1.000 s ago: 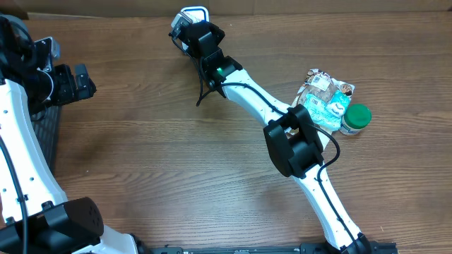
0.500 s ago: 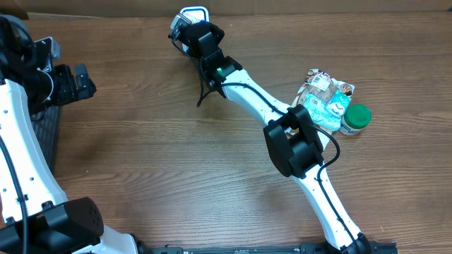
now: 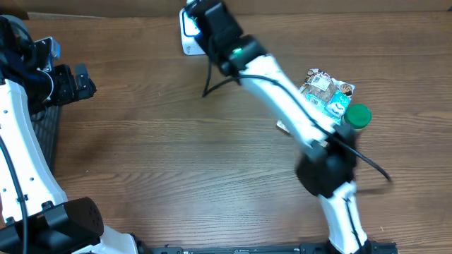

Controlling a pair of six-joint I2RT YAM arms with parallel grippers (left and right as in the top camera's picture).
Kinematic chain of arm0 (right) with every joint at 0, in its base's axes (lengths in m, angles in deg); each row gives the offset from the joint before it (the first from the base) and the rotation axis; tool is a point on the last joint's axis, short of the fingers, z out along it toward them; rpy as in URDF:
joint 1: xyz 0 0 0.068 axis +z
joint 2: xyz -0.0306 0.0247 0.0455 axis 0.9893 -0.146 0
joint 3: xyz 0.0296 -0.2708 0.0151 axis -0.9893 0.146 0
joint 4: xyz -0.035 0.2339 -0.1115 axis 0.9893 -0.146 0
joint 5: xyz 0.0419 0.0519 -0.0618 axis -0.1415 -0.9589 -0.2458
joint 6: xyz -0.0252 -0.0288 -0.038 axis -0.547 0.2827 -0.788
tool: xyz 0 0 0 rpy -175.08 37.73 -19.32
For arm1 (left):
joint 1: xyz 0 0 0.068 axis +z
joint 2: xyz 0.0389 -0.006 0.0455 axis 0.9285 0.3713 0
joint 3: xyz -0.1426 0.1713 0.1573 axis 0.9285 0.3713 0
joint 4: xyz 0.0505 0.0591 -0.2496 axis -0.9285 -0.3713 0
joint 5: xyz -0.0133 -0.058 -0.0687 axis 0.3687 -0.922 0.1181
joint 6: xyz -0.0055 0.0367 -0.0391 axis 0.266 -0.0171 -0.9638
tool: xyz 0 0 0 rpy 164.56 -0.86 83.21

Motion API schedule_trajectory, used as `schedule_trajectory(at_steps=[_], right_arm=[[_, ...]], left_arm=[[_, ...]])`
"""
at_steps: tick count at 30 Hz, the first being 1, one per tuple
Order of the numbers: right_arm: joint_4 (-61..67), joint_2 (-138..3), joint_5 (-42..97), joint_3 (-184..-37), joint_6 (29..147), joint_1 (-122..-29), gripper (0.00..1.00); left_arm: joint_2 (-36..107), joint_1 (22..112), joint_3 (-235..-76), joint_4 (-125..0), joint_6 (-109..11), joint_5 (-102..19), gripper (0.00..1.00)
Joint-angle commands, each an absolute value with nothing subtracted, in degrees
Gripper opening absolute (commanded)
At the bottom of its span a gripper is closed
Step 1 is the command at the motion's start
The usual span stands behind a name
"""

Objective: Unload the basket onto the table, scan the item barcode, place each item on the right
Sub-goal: 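Carry the orange pack right and drop it onto the PanTree bag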

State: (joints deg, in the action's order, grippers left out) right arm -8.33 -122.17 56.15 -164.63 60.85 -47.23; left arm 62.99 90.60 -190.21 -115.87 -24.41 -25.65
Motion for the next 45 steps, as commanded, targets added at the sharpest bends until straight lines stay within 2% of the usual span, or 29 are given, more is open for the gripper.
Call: schedule_trajectory(at_steps=[1, 6, 12, 17, 28, 29, 30, 32, 33, 36, 45], right_arm=[[-16.98, -112.21, 47.13, -165.41, 78.14, -50.08, 0.04], [-36.50, -107.72, 40.57, -165.41, 84.20, -56.52, 0.04], [-49.88, -109.82, 37.82, -163.80, 86.75, -64.74, 0.04], [-51.58, -111.90, 35.67, -158.11, 86.80, -70.62, 0.04], [-44.37, -112.05, 33.97, -142.62, 88.07, -79.43, 0.04], [-43.89, -112.05, 33.95, -141.87, 88.07, -79.50, 0.09], [-43.78, -112.05, 33.97, -141.61, 88.07, -79.54, 0.19], [-44.11, -112.05, 33.99, -141.48, 88.02, -79.52, 0.48], [-44.24, -112.05, 33.99, -141.48, 88.00, -79.52, 0.58], [-45.11, -112.03, 33.99, -141.85, 87.83, -79.54, 0.78], [-53.92, -107.48, 33.75, -155.05, 86.06, -77.42, 0.78]], left_arm=[[63.06, 90.68, -190.31, -115.70, -23.29, -25.74, 1.00], [63.06, 90.68, -190.31, -115.70, -23.29, -25.74, 1.00], [63.06, 90.68, -190.31, -115.70, -23.29, -25.74, 1.00], [63.06, 90.68, -190.31, -115.70, -23.29, -25.74, 1.00], [63.06, 90.68, -190.31, -115.70, -23.29, -25.74, 1.00], [63.06, 90.68, -190.31, -115.72, -23.29, -25.74, 1.00], [63.06, 90.68, -190.31, -115.70, -23.29, -25.74, 1.00], [63.06, 90.68, -190.31, -115.70, -23.29, -25.74, 1.00], [63.06, 90.68, -190.31, -115.72, -23.29, -25.74, 0.99], [63.06, 90.68, -190.31, -115.70, -23.29, -25.74, 1.00], [63.06, 90.68, -190.31, -115.70, -23.29, -25.74, 1.00]])
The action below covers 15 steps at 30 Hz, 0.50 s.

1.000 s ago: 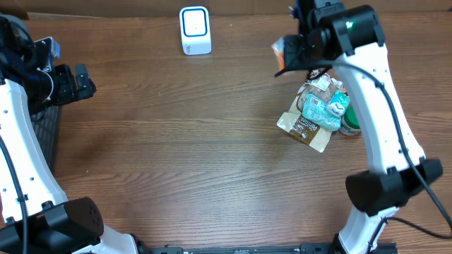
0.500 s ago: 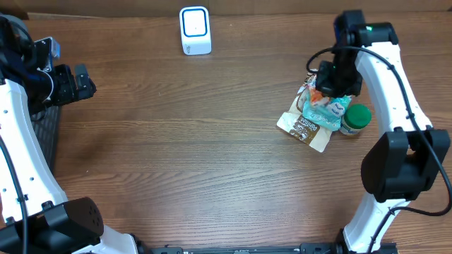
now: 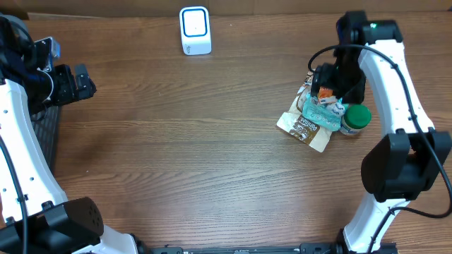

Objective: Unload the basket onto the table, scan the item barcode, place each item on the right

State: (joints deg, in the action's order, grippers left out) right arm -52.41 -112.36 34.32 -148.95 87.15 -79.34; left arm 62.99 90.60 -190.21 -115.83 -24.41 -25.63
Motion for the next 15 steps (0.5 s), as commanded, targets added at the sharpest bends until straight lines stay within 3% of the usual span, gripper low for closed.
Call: schedule_trajectory(at_steps=[1, 9, 10, 11, 15], right_arm=[[-54.49, -106.37, 33.69, -156.30, 86.06, -76.76, 0.78], [-57.73, -94.92, 32.70, -159.29, 85.92, -68.26, 0.80], [-58.21, -93.80, 32.68, -159.29, 85.92, -67.32, 0.85], [-58.77, -92.82, 32.68, -159.29, 85.92, -66.43, 1.00], [-60.87, -90.06, 32.42, -159.29, 86.36, -63.02, 1.00]], left_arm=[[63.06, 90.68, -190.31, -115.70, -23.29, -25.74, 1.00], [63.06, 90.68, -190.31, -115.72, -23.29, -25.74, 1.00], [63.06, 90.68, -190.31, -115.70, -23.29, -25.74, 1.00], [63.06, 90.68, -190.31, -115.72, -23.29, -25.74, 1.00], [63.06, 90.68, -190.31, -115.72, -23.29, -25.74, 0.99]])
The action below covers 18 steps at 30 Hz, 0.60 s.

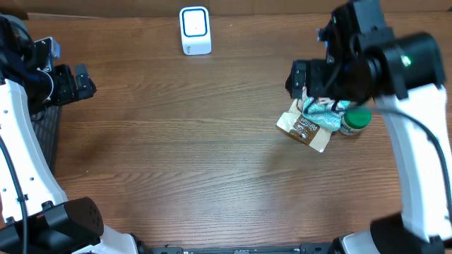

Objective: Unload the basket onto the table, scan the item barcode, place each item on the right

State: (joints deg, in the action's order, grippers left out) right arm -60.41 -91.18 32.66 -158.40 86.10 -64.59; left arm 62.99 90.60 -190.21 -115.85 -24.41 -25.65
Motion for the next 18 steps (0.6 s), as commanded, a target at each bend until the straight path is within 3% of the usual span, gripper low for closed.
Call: schedule_trajectory(at_steps=[1, 18], right_arm=[[-61.07, -89.93, 32.46, -159.29, 86.34, -62.40, 1.00], [-57.35, -90.04, 38.25, -158.64, 86.08, -61.73, 1.00]], left_arm=[[63.06, 90.68, -190.31, -115.70, -23.29, -25.74, 1.00], [63.06, 90.68, -190.31, -115.70, -23.29, -25.74, 1.00]])
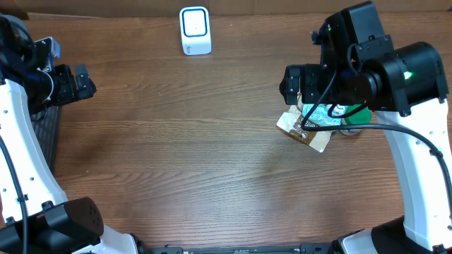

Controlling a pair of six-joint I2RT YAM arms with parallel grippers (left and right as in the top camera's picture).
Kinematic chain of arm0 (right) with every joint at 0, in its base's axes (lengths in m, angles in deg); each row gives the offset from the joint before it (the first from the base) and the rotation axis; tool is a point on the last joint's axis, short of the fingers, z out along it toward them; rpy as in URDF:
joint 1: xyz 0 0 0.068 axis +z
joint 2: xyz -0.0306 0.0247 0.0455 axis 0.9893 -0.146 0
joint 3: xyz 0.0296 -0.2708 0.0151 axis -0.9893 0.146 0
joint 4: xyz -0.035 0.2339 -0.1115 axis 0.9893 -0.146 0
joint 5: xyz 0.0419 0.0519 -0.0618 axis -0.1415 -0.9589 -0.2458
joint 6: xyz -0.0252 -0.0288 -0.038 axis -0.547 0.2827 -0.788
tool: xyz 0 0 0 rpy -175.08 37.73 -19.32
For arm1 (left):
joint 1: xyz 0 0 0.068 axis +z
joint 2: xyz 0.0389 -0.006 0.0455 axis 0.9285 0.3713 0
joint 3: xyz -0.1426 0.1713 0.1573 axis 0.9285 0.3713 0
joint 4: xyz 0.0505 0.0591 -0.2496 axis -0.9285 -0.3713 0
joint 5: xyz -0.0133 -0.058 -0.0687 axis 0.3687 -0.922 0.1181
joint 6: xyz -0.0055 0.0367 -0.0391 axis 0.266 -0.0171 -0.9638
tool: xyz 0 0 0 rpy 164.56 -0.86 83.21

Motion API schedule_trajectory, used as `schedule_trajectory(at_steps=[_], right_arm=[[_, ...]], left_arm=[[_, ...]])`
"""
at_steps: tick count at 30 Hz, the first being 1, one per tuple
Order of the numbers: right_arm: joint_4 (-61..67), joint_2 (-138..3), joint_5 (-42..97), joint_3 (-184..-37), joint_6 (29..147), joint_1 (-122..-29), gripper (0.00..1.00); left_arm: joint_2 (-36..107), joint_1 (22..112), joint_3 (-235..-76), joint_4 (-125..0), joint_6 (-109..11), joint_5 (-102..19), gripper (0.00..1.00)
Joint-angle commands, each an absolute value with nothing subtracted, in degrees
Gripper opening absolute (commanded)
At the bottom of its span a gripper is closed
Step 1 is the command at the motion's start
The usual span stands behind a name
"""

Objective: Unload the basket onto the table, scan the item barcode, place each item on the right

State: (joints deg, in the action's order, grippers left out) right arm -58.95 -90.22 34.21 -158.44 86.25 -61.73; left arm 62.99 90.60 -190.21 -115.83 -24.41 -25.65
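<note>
The white scanner (pixel 195 29) with a blue-lit face stands at the table's far edge. A pile of items lies at the right: a brown snack packet (pixel 306 132), a teal packet (pixel 319 113) on it, and a green-lidded jar (pixel 351 125) mostly hidden. My right arm is raised close to the camera and covers most of the pile. Its gripper (pixel 293 83) shows as dark parts above the pile's left edge; how the jaws stand is unclear, and I see nothing held. My left gripper (pixel 73 81) rests open at the far left, far from everything.
A black slatted rack (pixel 44 134) lies along the left edge under the left arm. A black cable (pixel 332 121) from the right arm hangs over the pile. Both arm bases stand at the near edge.
My right arm has come a little nearer to the camera and shifted slightly left, hiding more of the pile and the jar. The left arm, the scanner and the items stayed put.
My right gripper was first at the scanner at the far edge. Then it was down on the pile at the right, with an orange-marked item under it. After that it was lifted above the pile, and now it is higher still.
</note>
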Motion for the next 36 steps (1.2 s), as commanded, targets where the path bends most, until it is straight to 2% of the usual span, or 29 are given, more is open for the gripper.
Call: schedule_trajectory(at_steps=[1, 6, 10, 24, 36], right_arm=[[-56.59, -89.54, 39.46, -158.29, 86.08, -61.75, 1.00], [-48.13, -85.71, 41.82, -154.33, 85.88, -62.05, 1.00], [-36.41, -80.12, 41.77, -145.87, 85.81, -62.60, 1.00], [5.03, -49.91, 34.47, -99.45, 84.26, -72.04, 1.00], [31.52, -19.86, 35.74, -60.98, 81.29, -72.68, 1.00]], left_arm=[[63.06, 90.68, -190.31, -115.70, -23.29, -25.74, 1.00], [63.06, 90.68, -190.31, -115.72, -23.29, -25.74, 0.99], [63.06, 90.68, -190.31, -115.70, -23.29, -25.74, 1.00], [63.06, 90.68, -190.31, -115.70, -23.29, -25.74, 1.00], [63.06, 90.68, -190.31, -115.72, -23.29, -25.74, 1.00]])
